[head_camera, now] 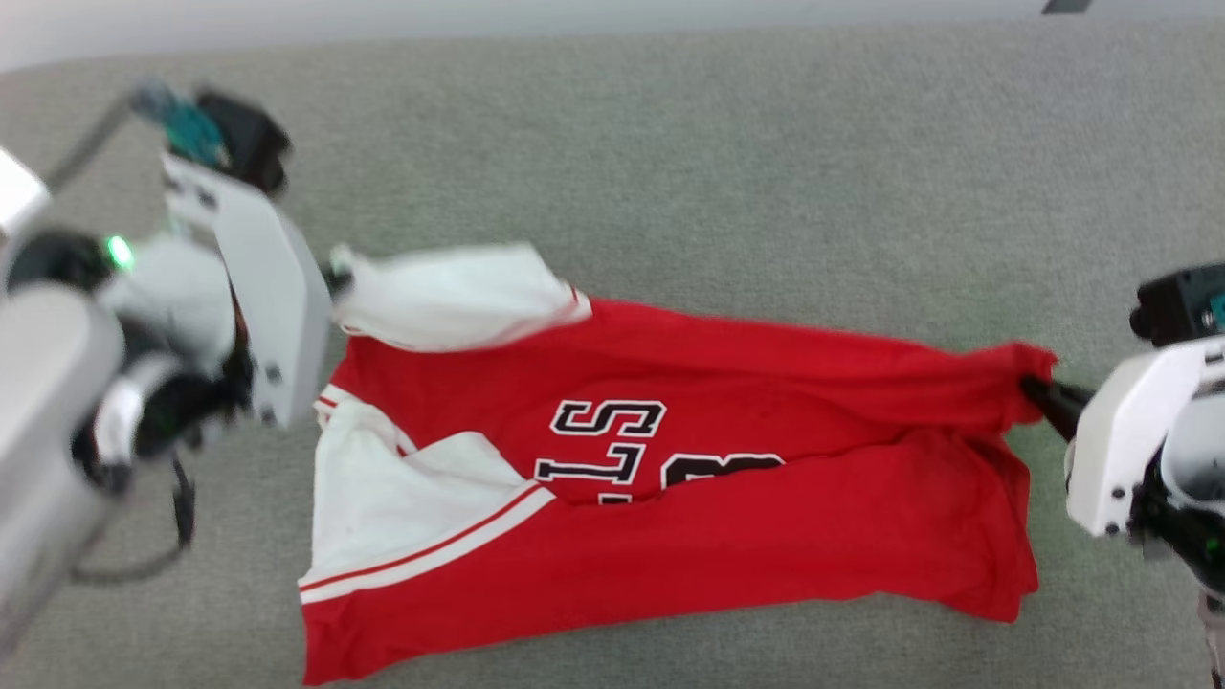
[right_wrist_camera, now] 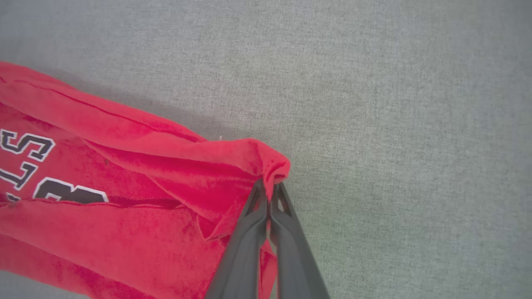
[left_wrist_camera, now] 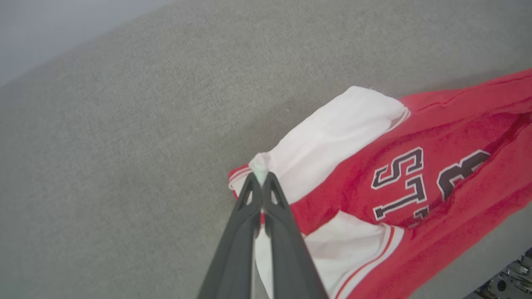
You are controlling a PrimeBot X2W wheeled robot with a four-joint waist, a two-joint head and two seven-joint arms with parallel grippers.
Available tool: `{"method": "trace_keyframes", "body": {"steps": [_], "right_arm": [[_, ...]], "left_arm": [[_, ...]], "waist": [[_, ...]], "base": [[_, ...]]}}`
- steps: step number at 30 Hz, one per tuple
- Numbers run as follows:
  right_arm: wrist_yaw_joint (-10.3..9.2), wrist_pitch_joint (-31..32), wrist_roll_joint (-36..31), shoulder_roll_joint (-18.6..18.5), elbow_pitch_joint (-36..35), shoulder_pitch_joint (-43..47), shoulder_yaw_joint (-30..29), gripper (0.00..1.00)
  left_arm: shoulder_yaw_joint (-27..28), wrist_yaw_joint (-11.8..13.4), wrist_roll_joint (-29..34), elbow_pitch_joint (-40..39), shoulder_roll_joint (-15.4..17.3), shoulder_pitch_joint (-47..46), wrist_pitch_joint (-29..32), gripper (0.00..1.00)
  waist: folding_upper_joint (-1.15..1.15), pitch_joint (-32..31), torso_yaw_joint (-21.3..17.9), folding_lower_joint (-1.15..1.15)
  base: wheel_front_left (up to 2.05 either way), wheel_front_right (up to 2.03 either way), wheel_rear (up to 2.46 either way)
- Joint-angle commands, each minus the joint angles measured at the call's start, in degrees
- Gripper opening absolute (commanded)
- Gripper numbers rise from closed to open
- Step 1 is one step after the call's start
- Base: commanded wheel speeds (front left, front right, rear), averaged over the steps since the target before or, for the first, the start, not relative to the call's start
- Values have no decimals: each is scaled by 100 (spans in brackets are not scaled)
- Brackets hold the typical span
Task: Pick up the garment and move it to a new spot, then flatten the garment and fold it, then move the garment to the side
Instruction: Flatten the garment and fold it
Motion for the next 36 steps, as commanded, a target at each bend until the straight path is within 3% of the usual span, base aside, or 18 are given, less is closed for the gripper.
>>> {"method": "trace_keyframes", "body": {"steps": [1, 5, 10, 25, 26, 27, 28, 29, 30, 31, 32, 36], "right_arm": [[-9, 84, 56, -28, -119, 216, -50, 0], [-9, 318, 120, 4, -349, 637, -133, 0], [-9, 588, 140, 14, -415, 1034, -164, 0], [-9, 529, 30, 144, 341, 1043, 38, 0], [-9, 505, 38, 135, 367, 1010, 78, 0], [-9, 472, 52, 119, 379, 979, 117, 5], [-9, 436, 41, 82, 403, 953, 149, 34], [-9, 416, 27, 51, 432, 943, 177, 70], [-9, 400, 33, 37, 469, 936, 196, 100], [-9, 377, 58, 30, 491, 919, 206, 100], [-9, 377, 83, 19, 504, 896, 218, 100], [-9, 324, 123, -57, 491, 884, 225, 100]], "left_arm": [[-17, 208, -72, -384, 124, 303, 34, 0], [-75, 663, -239, -1199, 414, 1027, -33, 0], [-107, 897, -483, -1470, 508, 1698, -273, 0], [-338, 427, -984, -120, -59, 2330, -549, 0], [-353, 379, -962, -47, -85, 2306, -562, 13], [-370, 341, -945, 8, -102, 2290, -571, 27], [-381, 298, -923, 49, -123, 2269, -587, 36], [-373, 267, -907, 76, -151, 2250, -620, 44], [-373, 239, -890, 89, -175, 2241, -654, 60], [-372, 216, -879, 110, -194, 2241, -693, 89], [-352, 202, -891, 127, -208, 2249, -740, 100], [-290, 179, -880, 119, -203, 2308, -909, 100]], "waist": [[0, -202, 176, 0], [0, -295, 235, 0], [0, -377, 264, 0], [0, -773, 277, 0], [0, -803, 283, 0], [0, -829, 286, 0], [0, -863, 295, 0], [0, -894, 303, 0], [0, -929, 313, 0], [0, -965, 325, 0], [0, -1002, 334, 0], [0, -1168, 374, 0]], "base": [[0, 0, 0], [0, 0, 0], [0, 0, 0], [0, 0, 0], [0, 0, 0], [0, 0, 0], [0, 0, 0], [0, 0, 0], [0, 0, 0], [0, 0, 0], [0, 0, 0], [0, 0, 0]]}}
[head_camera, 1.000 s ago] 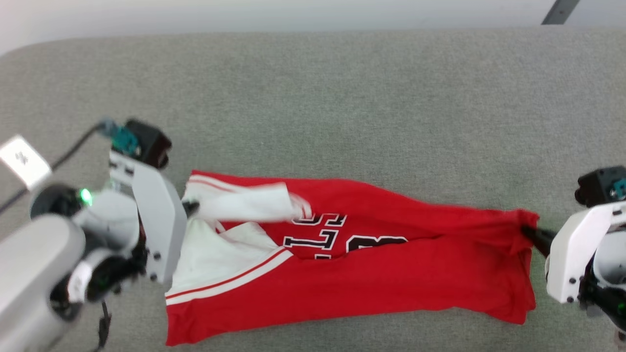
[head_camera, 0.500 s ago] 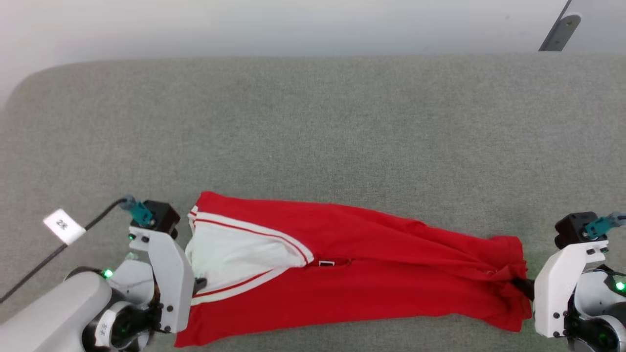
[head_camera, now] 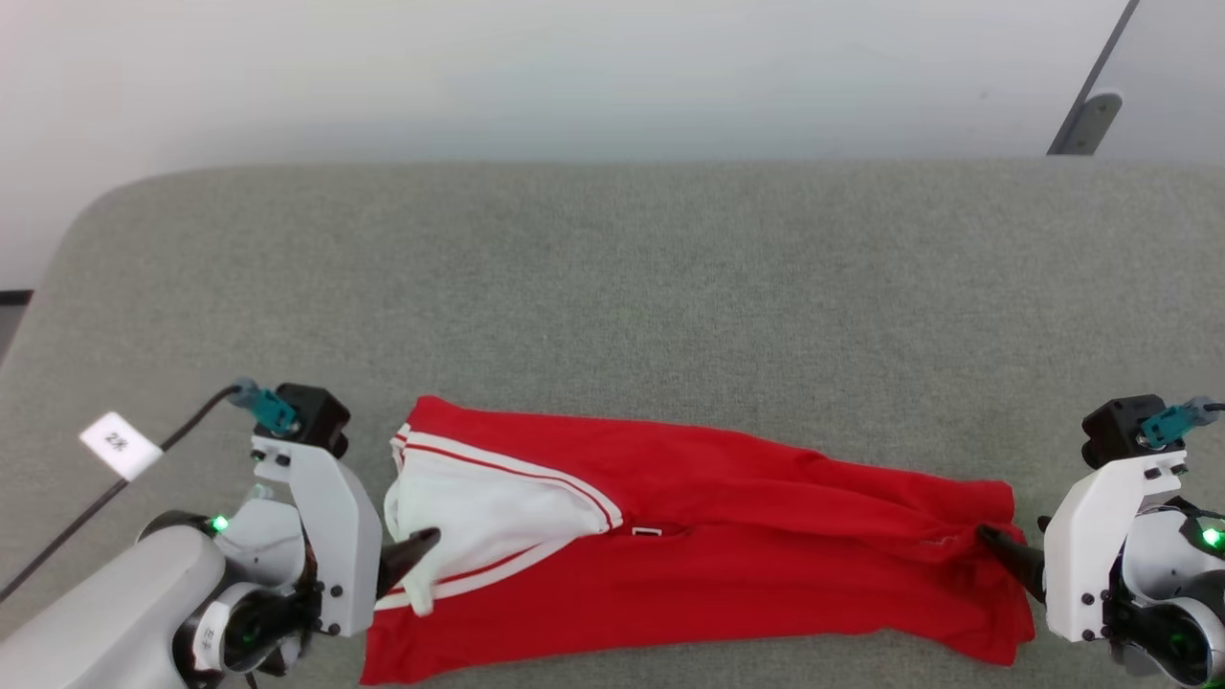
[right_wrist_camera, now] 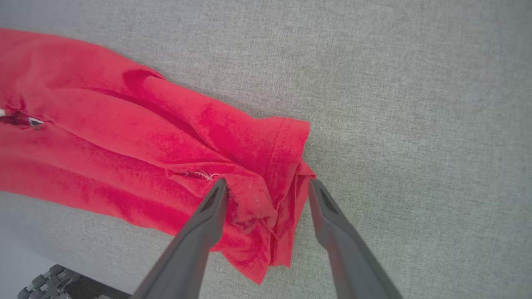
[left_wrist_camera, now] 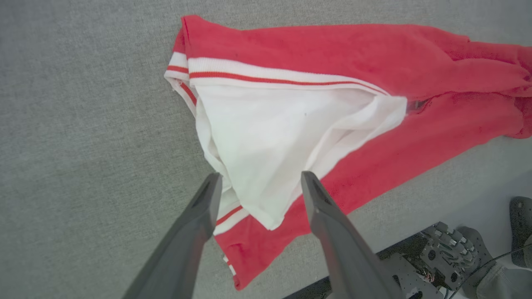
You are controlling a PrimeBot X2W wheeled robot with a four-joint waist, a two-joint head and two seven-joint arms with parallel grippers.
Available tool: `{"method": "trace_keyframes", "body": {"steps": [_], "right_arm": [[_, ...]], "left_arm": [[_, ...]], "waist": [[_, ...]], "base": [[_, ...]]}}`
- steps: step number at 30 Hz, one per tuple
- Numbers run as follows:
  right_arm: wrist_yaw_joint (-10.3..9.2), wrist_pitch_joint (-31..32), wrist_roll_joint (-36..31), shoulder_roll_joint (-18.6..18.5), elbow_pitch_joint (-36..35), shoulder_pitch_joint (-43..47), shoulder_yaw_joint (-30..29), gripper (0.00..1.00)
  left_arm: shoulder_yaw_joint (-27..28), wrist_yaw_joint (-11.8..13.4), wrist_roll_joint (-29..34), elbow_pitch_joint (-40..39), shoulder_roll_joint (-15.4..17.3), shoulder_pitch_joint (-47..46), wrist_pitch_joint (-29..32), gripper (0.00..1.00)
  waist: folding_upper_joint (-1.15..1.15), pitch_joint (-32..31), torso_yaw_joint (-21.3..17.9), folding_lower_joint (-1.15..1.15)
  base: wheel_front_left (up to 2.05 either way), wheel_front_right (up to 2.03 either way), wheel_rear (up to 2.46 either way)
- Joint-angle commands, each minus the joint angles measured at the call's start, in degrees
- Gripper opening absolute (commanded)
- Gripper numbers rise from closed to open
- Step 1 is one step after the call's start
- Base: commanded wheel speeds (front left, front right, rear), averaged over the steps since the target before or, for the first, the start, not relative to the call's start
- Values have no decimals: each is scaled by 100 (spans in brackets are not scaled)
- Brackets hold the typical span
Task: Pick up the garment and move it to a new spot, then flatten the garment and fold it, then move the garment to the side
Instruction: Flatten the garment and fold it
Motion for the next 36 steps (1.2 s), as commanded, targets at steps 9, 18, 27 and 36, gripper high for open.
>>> {"method": "trace_keyframes", "body": {"steps": [9, 18, 27, 36], "right_arm": [[-10, -122, 48, -25, -127, 238, -405, 100], [-10, 113, 30, 101, 83, 621, -971, 100], [-10, 222, 107, 113, 497, 712, -1306, 100], [-10, 107, 64, 76, 1161, 477, -1233, 100]], "left_arm": [[333, 10, 256, -357, 166, 370, -1091, 100], [794, 246, 617, -667, 333, 1136, -2927, 100], [1349, 607, 846, -762, 325, 1904, -4545, 100], [2006, 658, 1083, -786, -67, 2560, -4775, 100]], "waist": [[0, -445, 154, 0], [0, -594, 384, 0], [0, -527, 837, 0], [0, -407, 1197, 0]], "base": [[0, 0, 0], [0, 0, 0], [0, 0, 0], [0, 0, 0]]}}
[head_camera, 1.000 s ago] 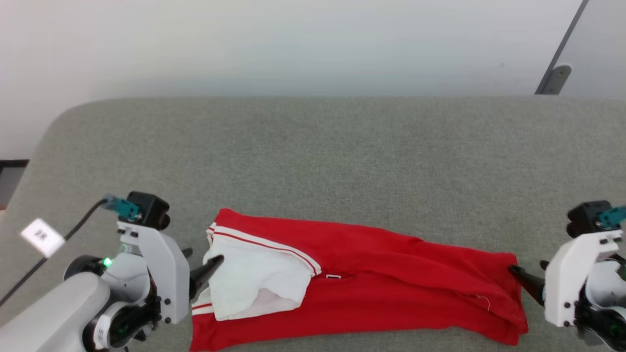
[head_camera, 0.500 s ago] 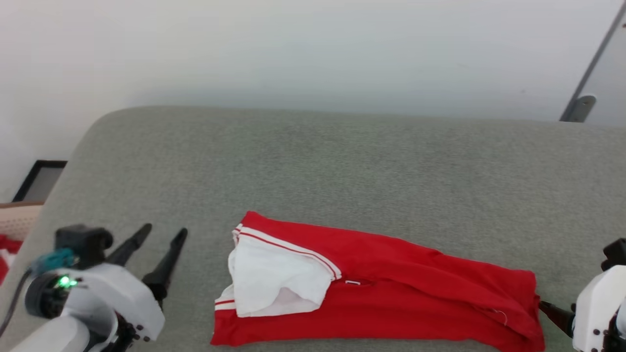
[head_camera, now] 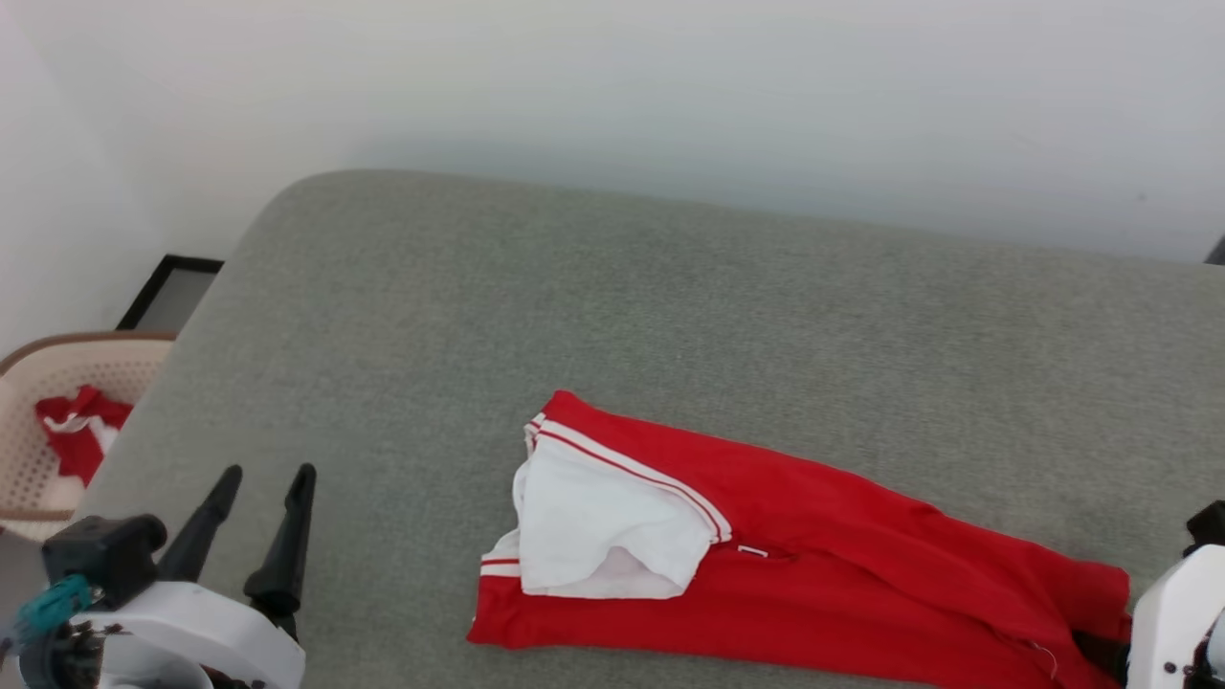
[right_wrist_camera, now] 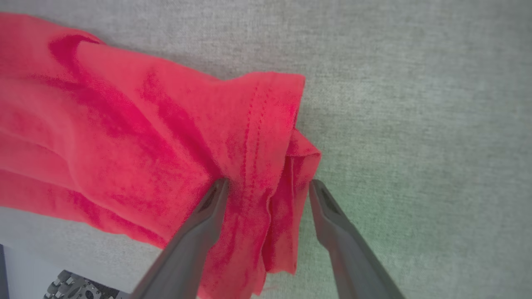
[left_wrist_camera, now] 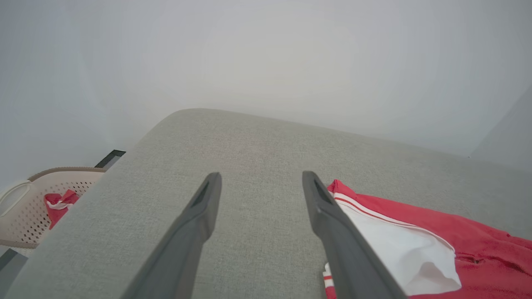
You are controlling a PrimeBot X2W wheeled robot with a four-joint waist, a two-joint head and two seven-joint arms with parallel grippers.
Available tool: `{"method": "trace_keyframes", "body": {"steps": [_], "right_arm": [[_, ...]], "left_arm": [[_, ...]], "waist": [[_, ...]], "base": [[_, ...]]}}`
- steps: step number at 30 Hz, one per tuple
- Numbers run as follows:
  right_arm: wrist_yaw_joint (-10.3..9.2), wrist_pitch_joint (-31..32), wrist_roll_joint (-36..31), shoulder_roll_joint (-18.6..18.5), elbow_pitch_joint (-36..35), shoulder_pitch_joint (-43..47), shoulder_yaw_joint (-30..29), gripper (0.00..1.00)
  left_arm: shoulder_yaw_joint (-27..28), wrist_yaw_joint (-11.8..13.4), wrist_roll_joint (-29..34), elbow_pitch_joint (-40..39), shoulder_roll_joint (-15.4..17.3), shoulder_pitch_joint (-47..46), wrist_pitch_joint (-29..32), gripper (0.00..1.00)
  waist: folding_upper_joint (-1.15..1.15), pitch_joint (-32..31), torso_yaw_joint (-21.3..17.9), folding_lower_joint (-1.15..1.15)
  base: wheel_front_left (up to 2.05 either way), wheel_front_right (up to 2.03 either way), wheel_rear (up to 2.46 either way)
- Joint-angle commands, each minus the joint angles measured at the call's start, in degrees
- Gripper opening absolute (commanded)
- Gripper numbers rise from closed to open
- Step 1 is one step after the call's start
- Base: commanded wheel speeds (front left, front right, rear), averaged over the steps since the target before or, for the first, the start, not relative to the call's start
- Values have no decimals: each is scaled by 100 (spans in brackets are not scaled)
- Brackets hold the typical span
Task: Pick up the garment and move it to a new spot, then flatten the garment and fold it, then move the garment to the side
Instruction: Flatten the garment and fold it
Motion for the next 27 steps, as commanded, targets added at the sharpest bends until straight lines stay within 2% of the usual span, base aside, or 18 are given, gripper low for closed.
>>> {"method": "trace_keyframes", "body": {"steps": [1, 6, 7, 9, 15, 21, 27], "right_arm": [[-10, -63, -24, -35, 114, -82, 86, 100], [-9, -134, 17, -31, 708, -283, 260, 100], [-9, -124, 24, -27, 830, -317, 322, 88], [-9, -111, 126, -9, 1037, -403, 434, 0], [-10, -186, 396, -66, 1405, -611, 482, 0], [-13, -245, 543, -445, 1313, -805, 512, 0], [-14, -388, 495, -821, 1374, -963, 290, 0]], "left_arm": [[169, -53, 141, -18, -88, 110, -31, 100], [649, -250, 441, 20, -438, 419, -21, 100], [738, -279, 482, 45, -500, 455, -21, 100], [878, -380, 571, 81, -631, 535, -21, 100], [1230, -609, 808, 177, -947, 734, -21, 100], [1481, -811, 970, 224, -1167, 861, -20, 100], [1603, -945, 1114, 254, -1312, 851, -20, 100]], "waist": [[0, 79, 125, 0], [0, 165, 236, 0], [0, 179, 253, 0], [0, 205, 271, 0], [0, 221, 284, 0], [0, 217, 209, 0], [0, 252, 125, 0]], "base": [[0, 0, 0], [0, 0, 0], [0, 0, 0], [0, 0, 0], [0, 0, 0], [0, 0, 0], [0, 0, 0]]}}
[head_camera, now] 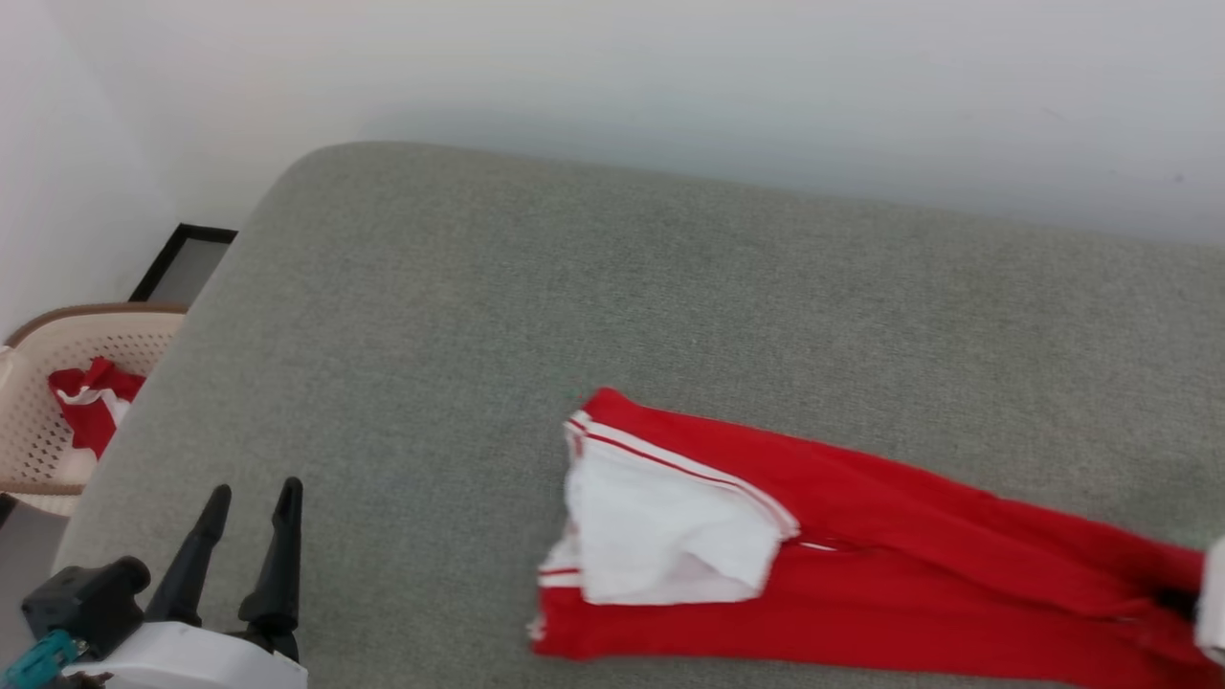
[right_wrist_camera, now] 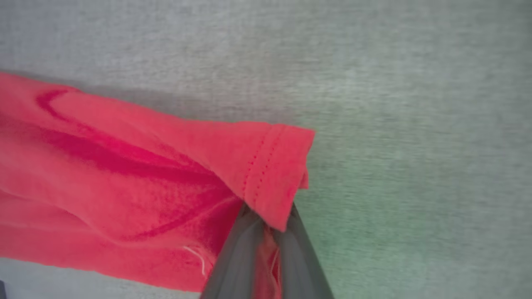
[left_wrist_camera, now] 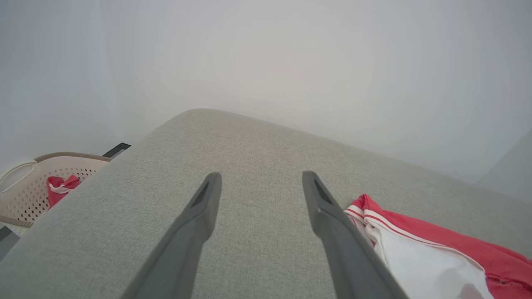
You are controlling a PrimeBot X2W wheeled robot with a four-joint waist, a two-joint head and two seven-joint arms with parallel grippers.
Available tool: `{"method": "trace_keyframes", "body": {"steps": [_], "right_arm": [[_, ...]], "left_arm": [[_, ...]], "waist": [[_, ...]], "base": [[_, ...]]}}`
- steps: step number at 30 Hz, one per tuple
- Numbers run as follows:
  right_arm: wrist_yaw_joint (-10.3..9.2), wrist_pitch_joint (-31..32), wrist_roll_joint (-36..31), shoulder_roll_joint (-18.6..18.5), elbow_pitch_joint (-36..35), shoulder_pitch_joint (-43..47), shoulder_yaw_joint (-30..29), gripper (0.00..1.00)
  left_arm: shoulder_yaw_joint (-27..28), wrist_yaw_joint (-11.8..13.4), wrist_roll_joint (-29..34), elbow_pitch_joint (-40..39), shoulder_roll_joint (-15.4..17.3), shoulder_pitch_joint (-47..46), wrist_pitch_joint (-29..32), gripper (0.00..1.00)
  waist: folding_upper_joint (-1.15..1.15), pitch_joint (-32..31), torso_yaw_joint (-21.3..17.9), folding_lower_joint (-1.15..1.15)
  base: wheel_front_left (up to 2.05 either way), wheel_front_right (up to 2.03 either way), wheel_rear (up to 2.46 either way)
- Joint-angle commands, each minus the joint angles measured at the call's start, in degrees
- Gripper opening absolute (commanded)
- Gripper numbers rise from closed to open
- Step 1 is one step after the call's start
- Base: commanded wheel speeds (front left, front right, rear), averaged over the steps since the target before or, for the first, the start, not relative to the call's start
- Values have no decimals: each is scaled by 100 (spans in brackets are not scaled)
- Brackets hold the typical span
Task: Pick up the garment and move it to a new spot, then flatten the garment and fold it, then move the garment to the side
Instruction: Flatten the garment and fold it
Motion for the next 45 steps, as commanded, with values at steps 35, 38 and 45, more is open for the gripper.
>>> {"method": "trace_keyframes", "body": {"steps": [35, 38, 45], "right_arm": [[-15, 666, 754, 1584, -2117, 38, 323, 0], [-15, 495, 667, 1870, -1956, -70, 622, 0], [-15, -148, 475, 2143, -1179, -436, 1330, 0]], "left_arm": [[151, -251, 252, 57, -261, 291, 51, 100], [78, -278, 266, 83, -298, 188, 82, 100], [-80, -362, 308, 212, -412, -64, 119, 100]], "waist": [[-1, -552, 18, 0], [-1, -546, 165, 0], [-1, -473, 509, 0]], "base": [[0, 0, 0], [0, 0, 0], [0, 0, 0]]}}
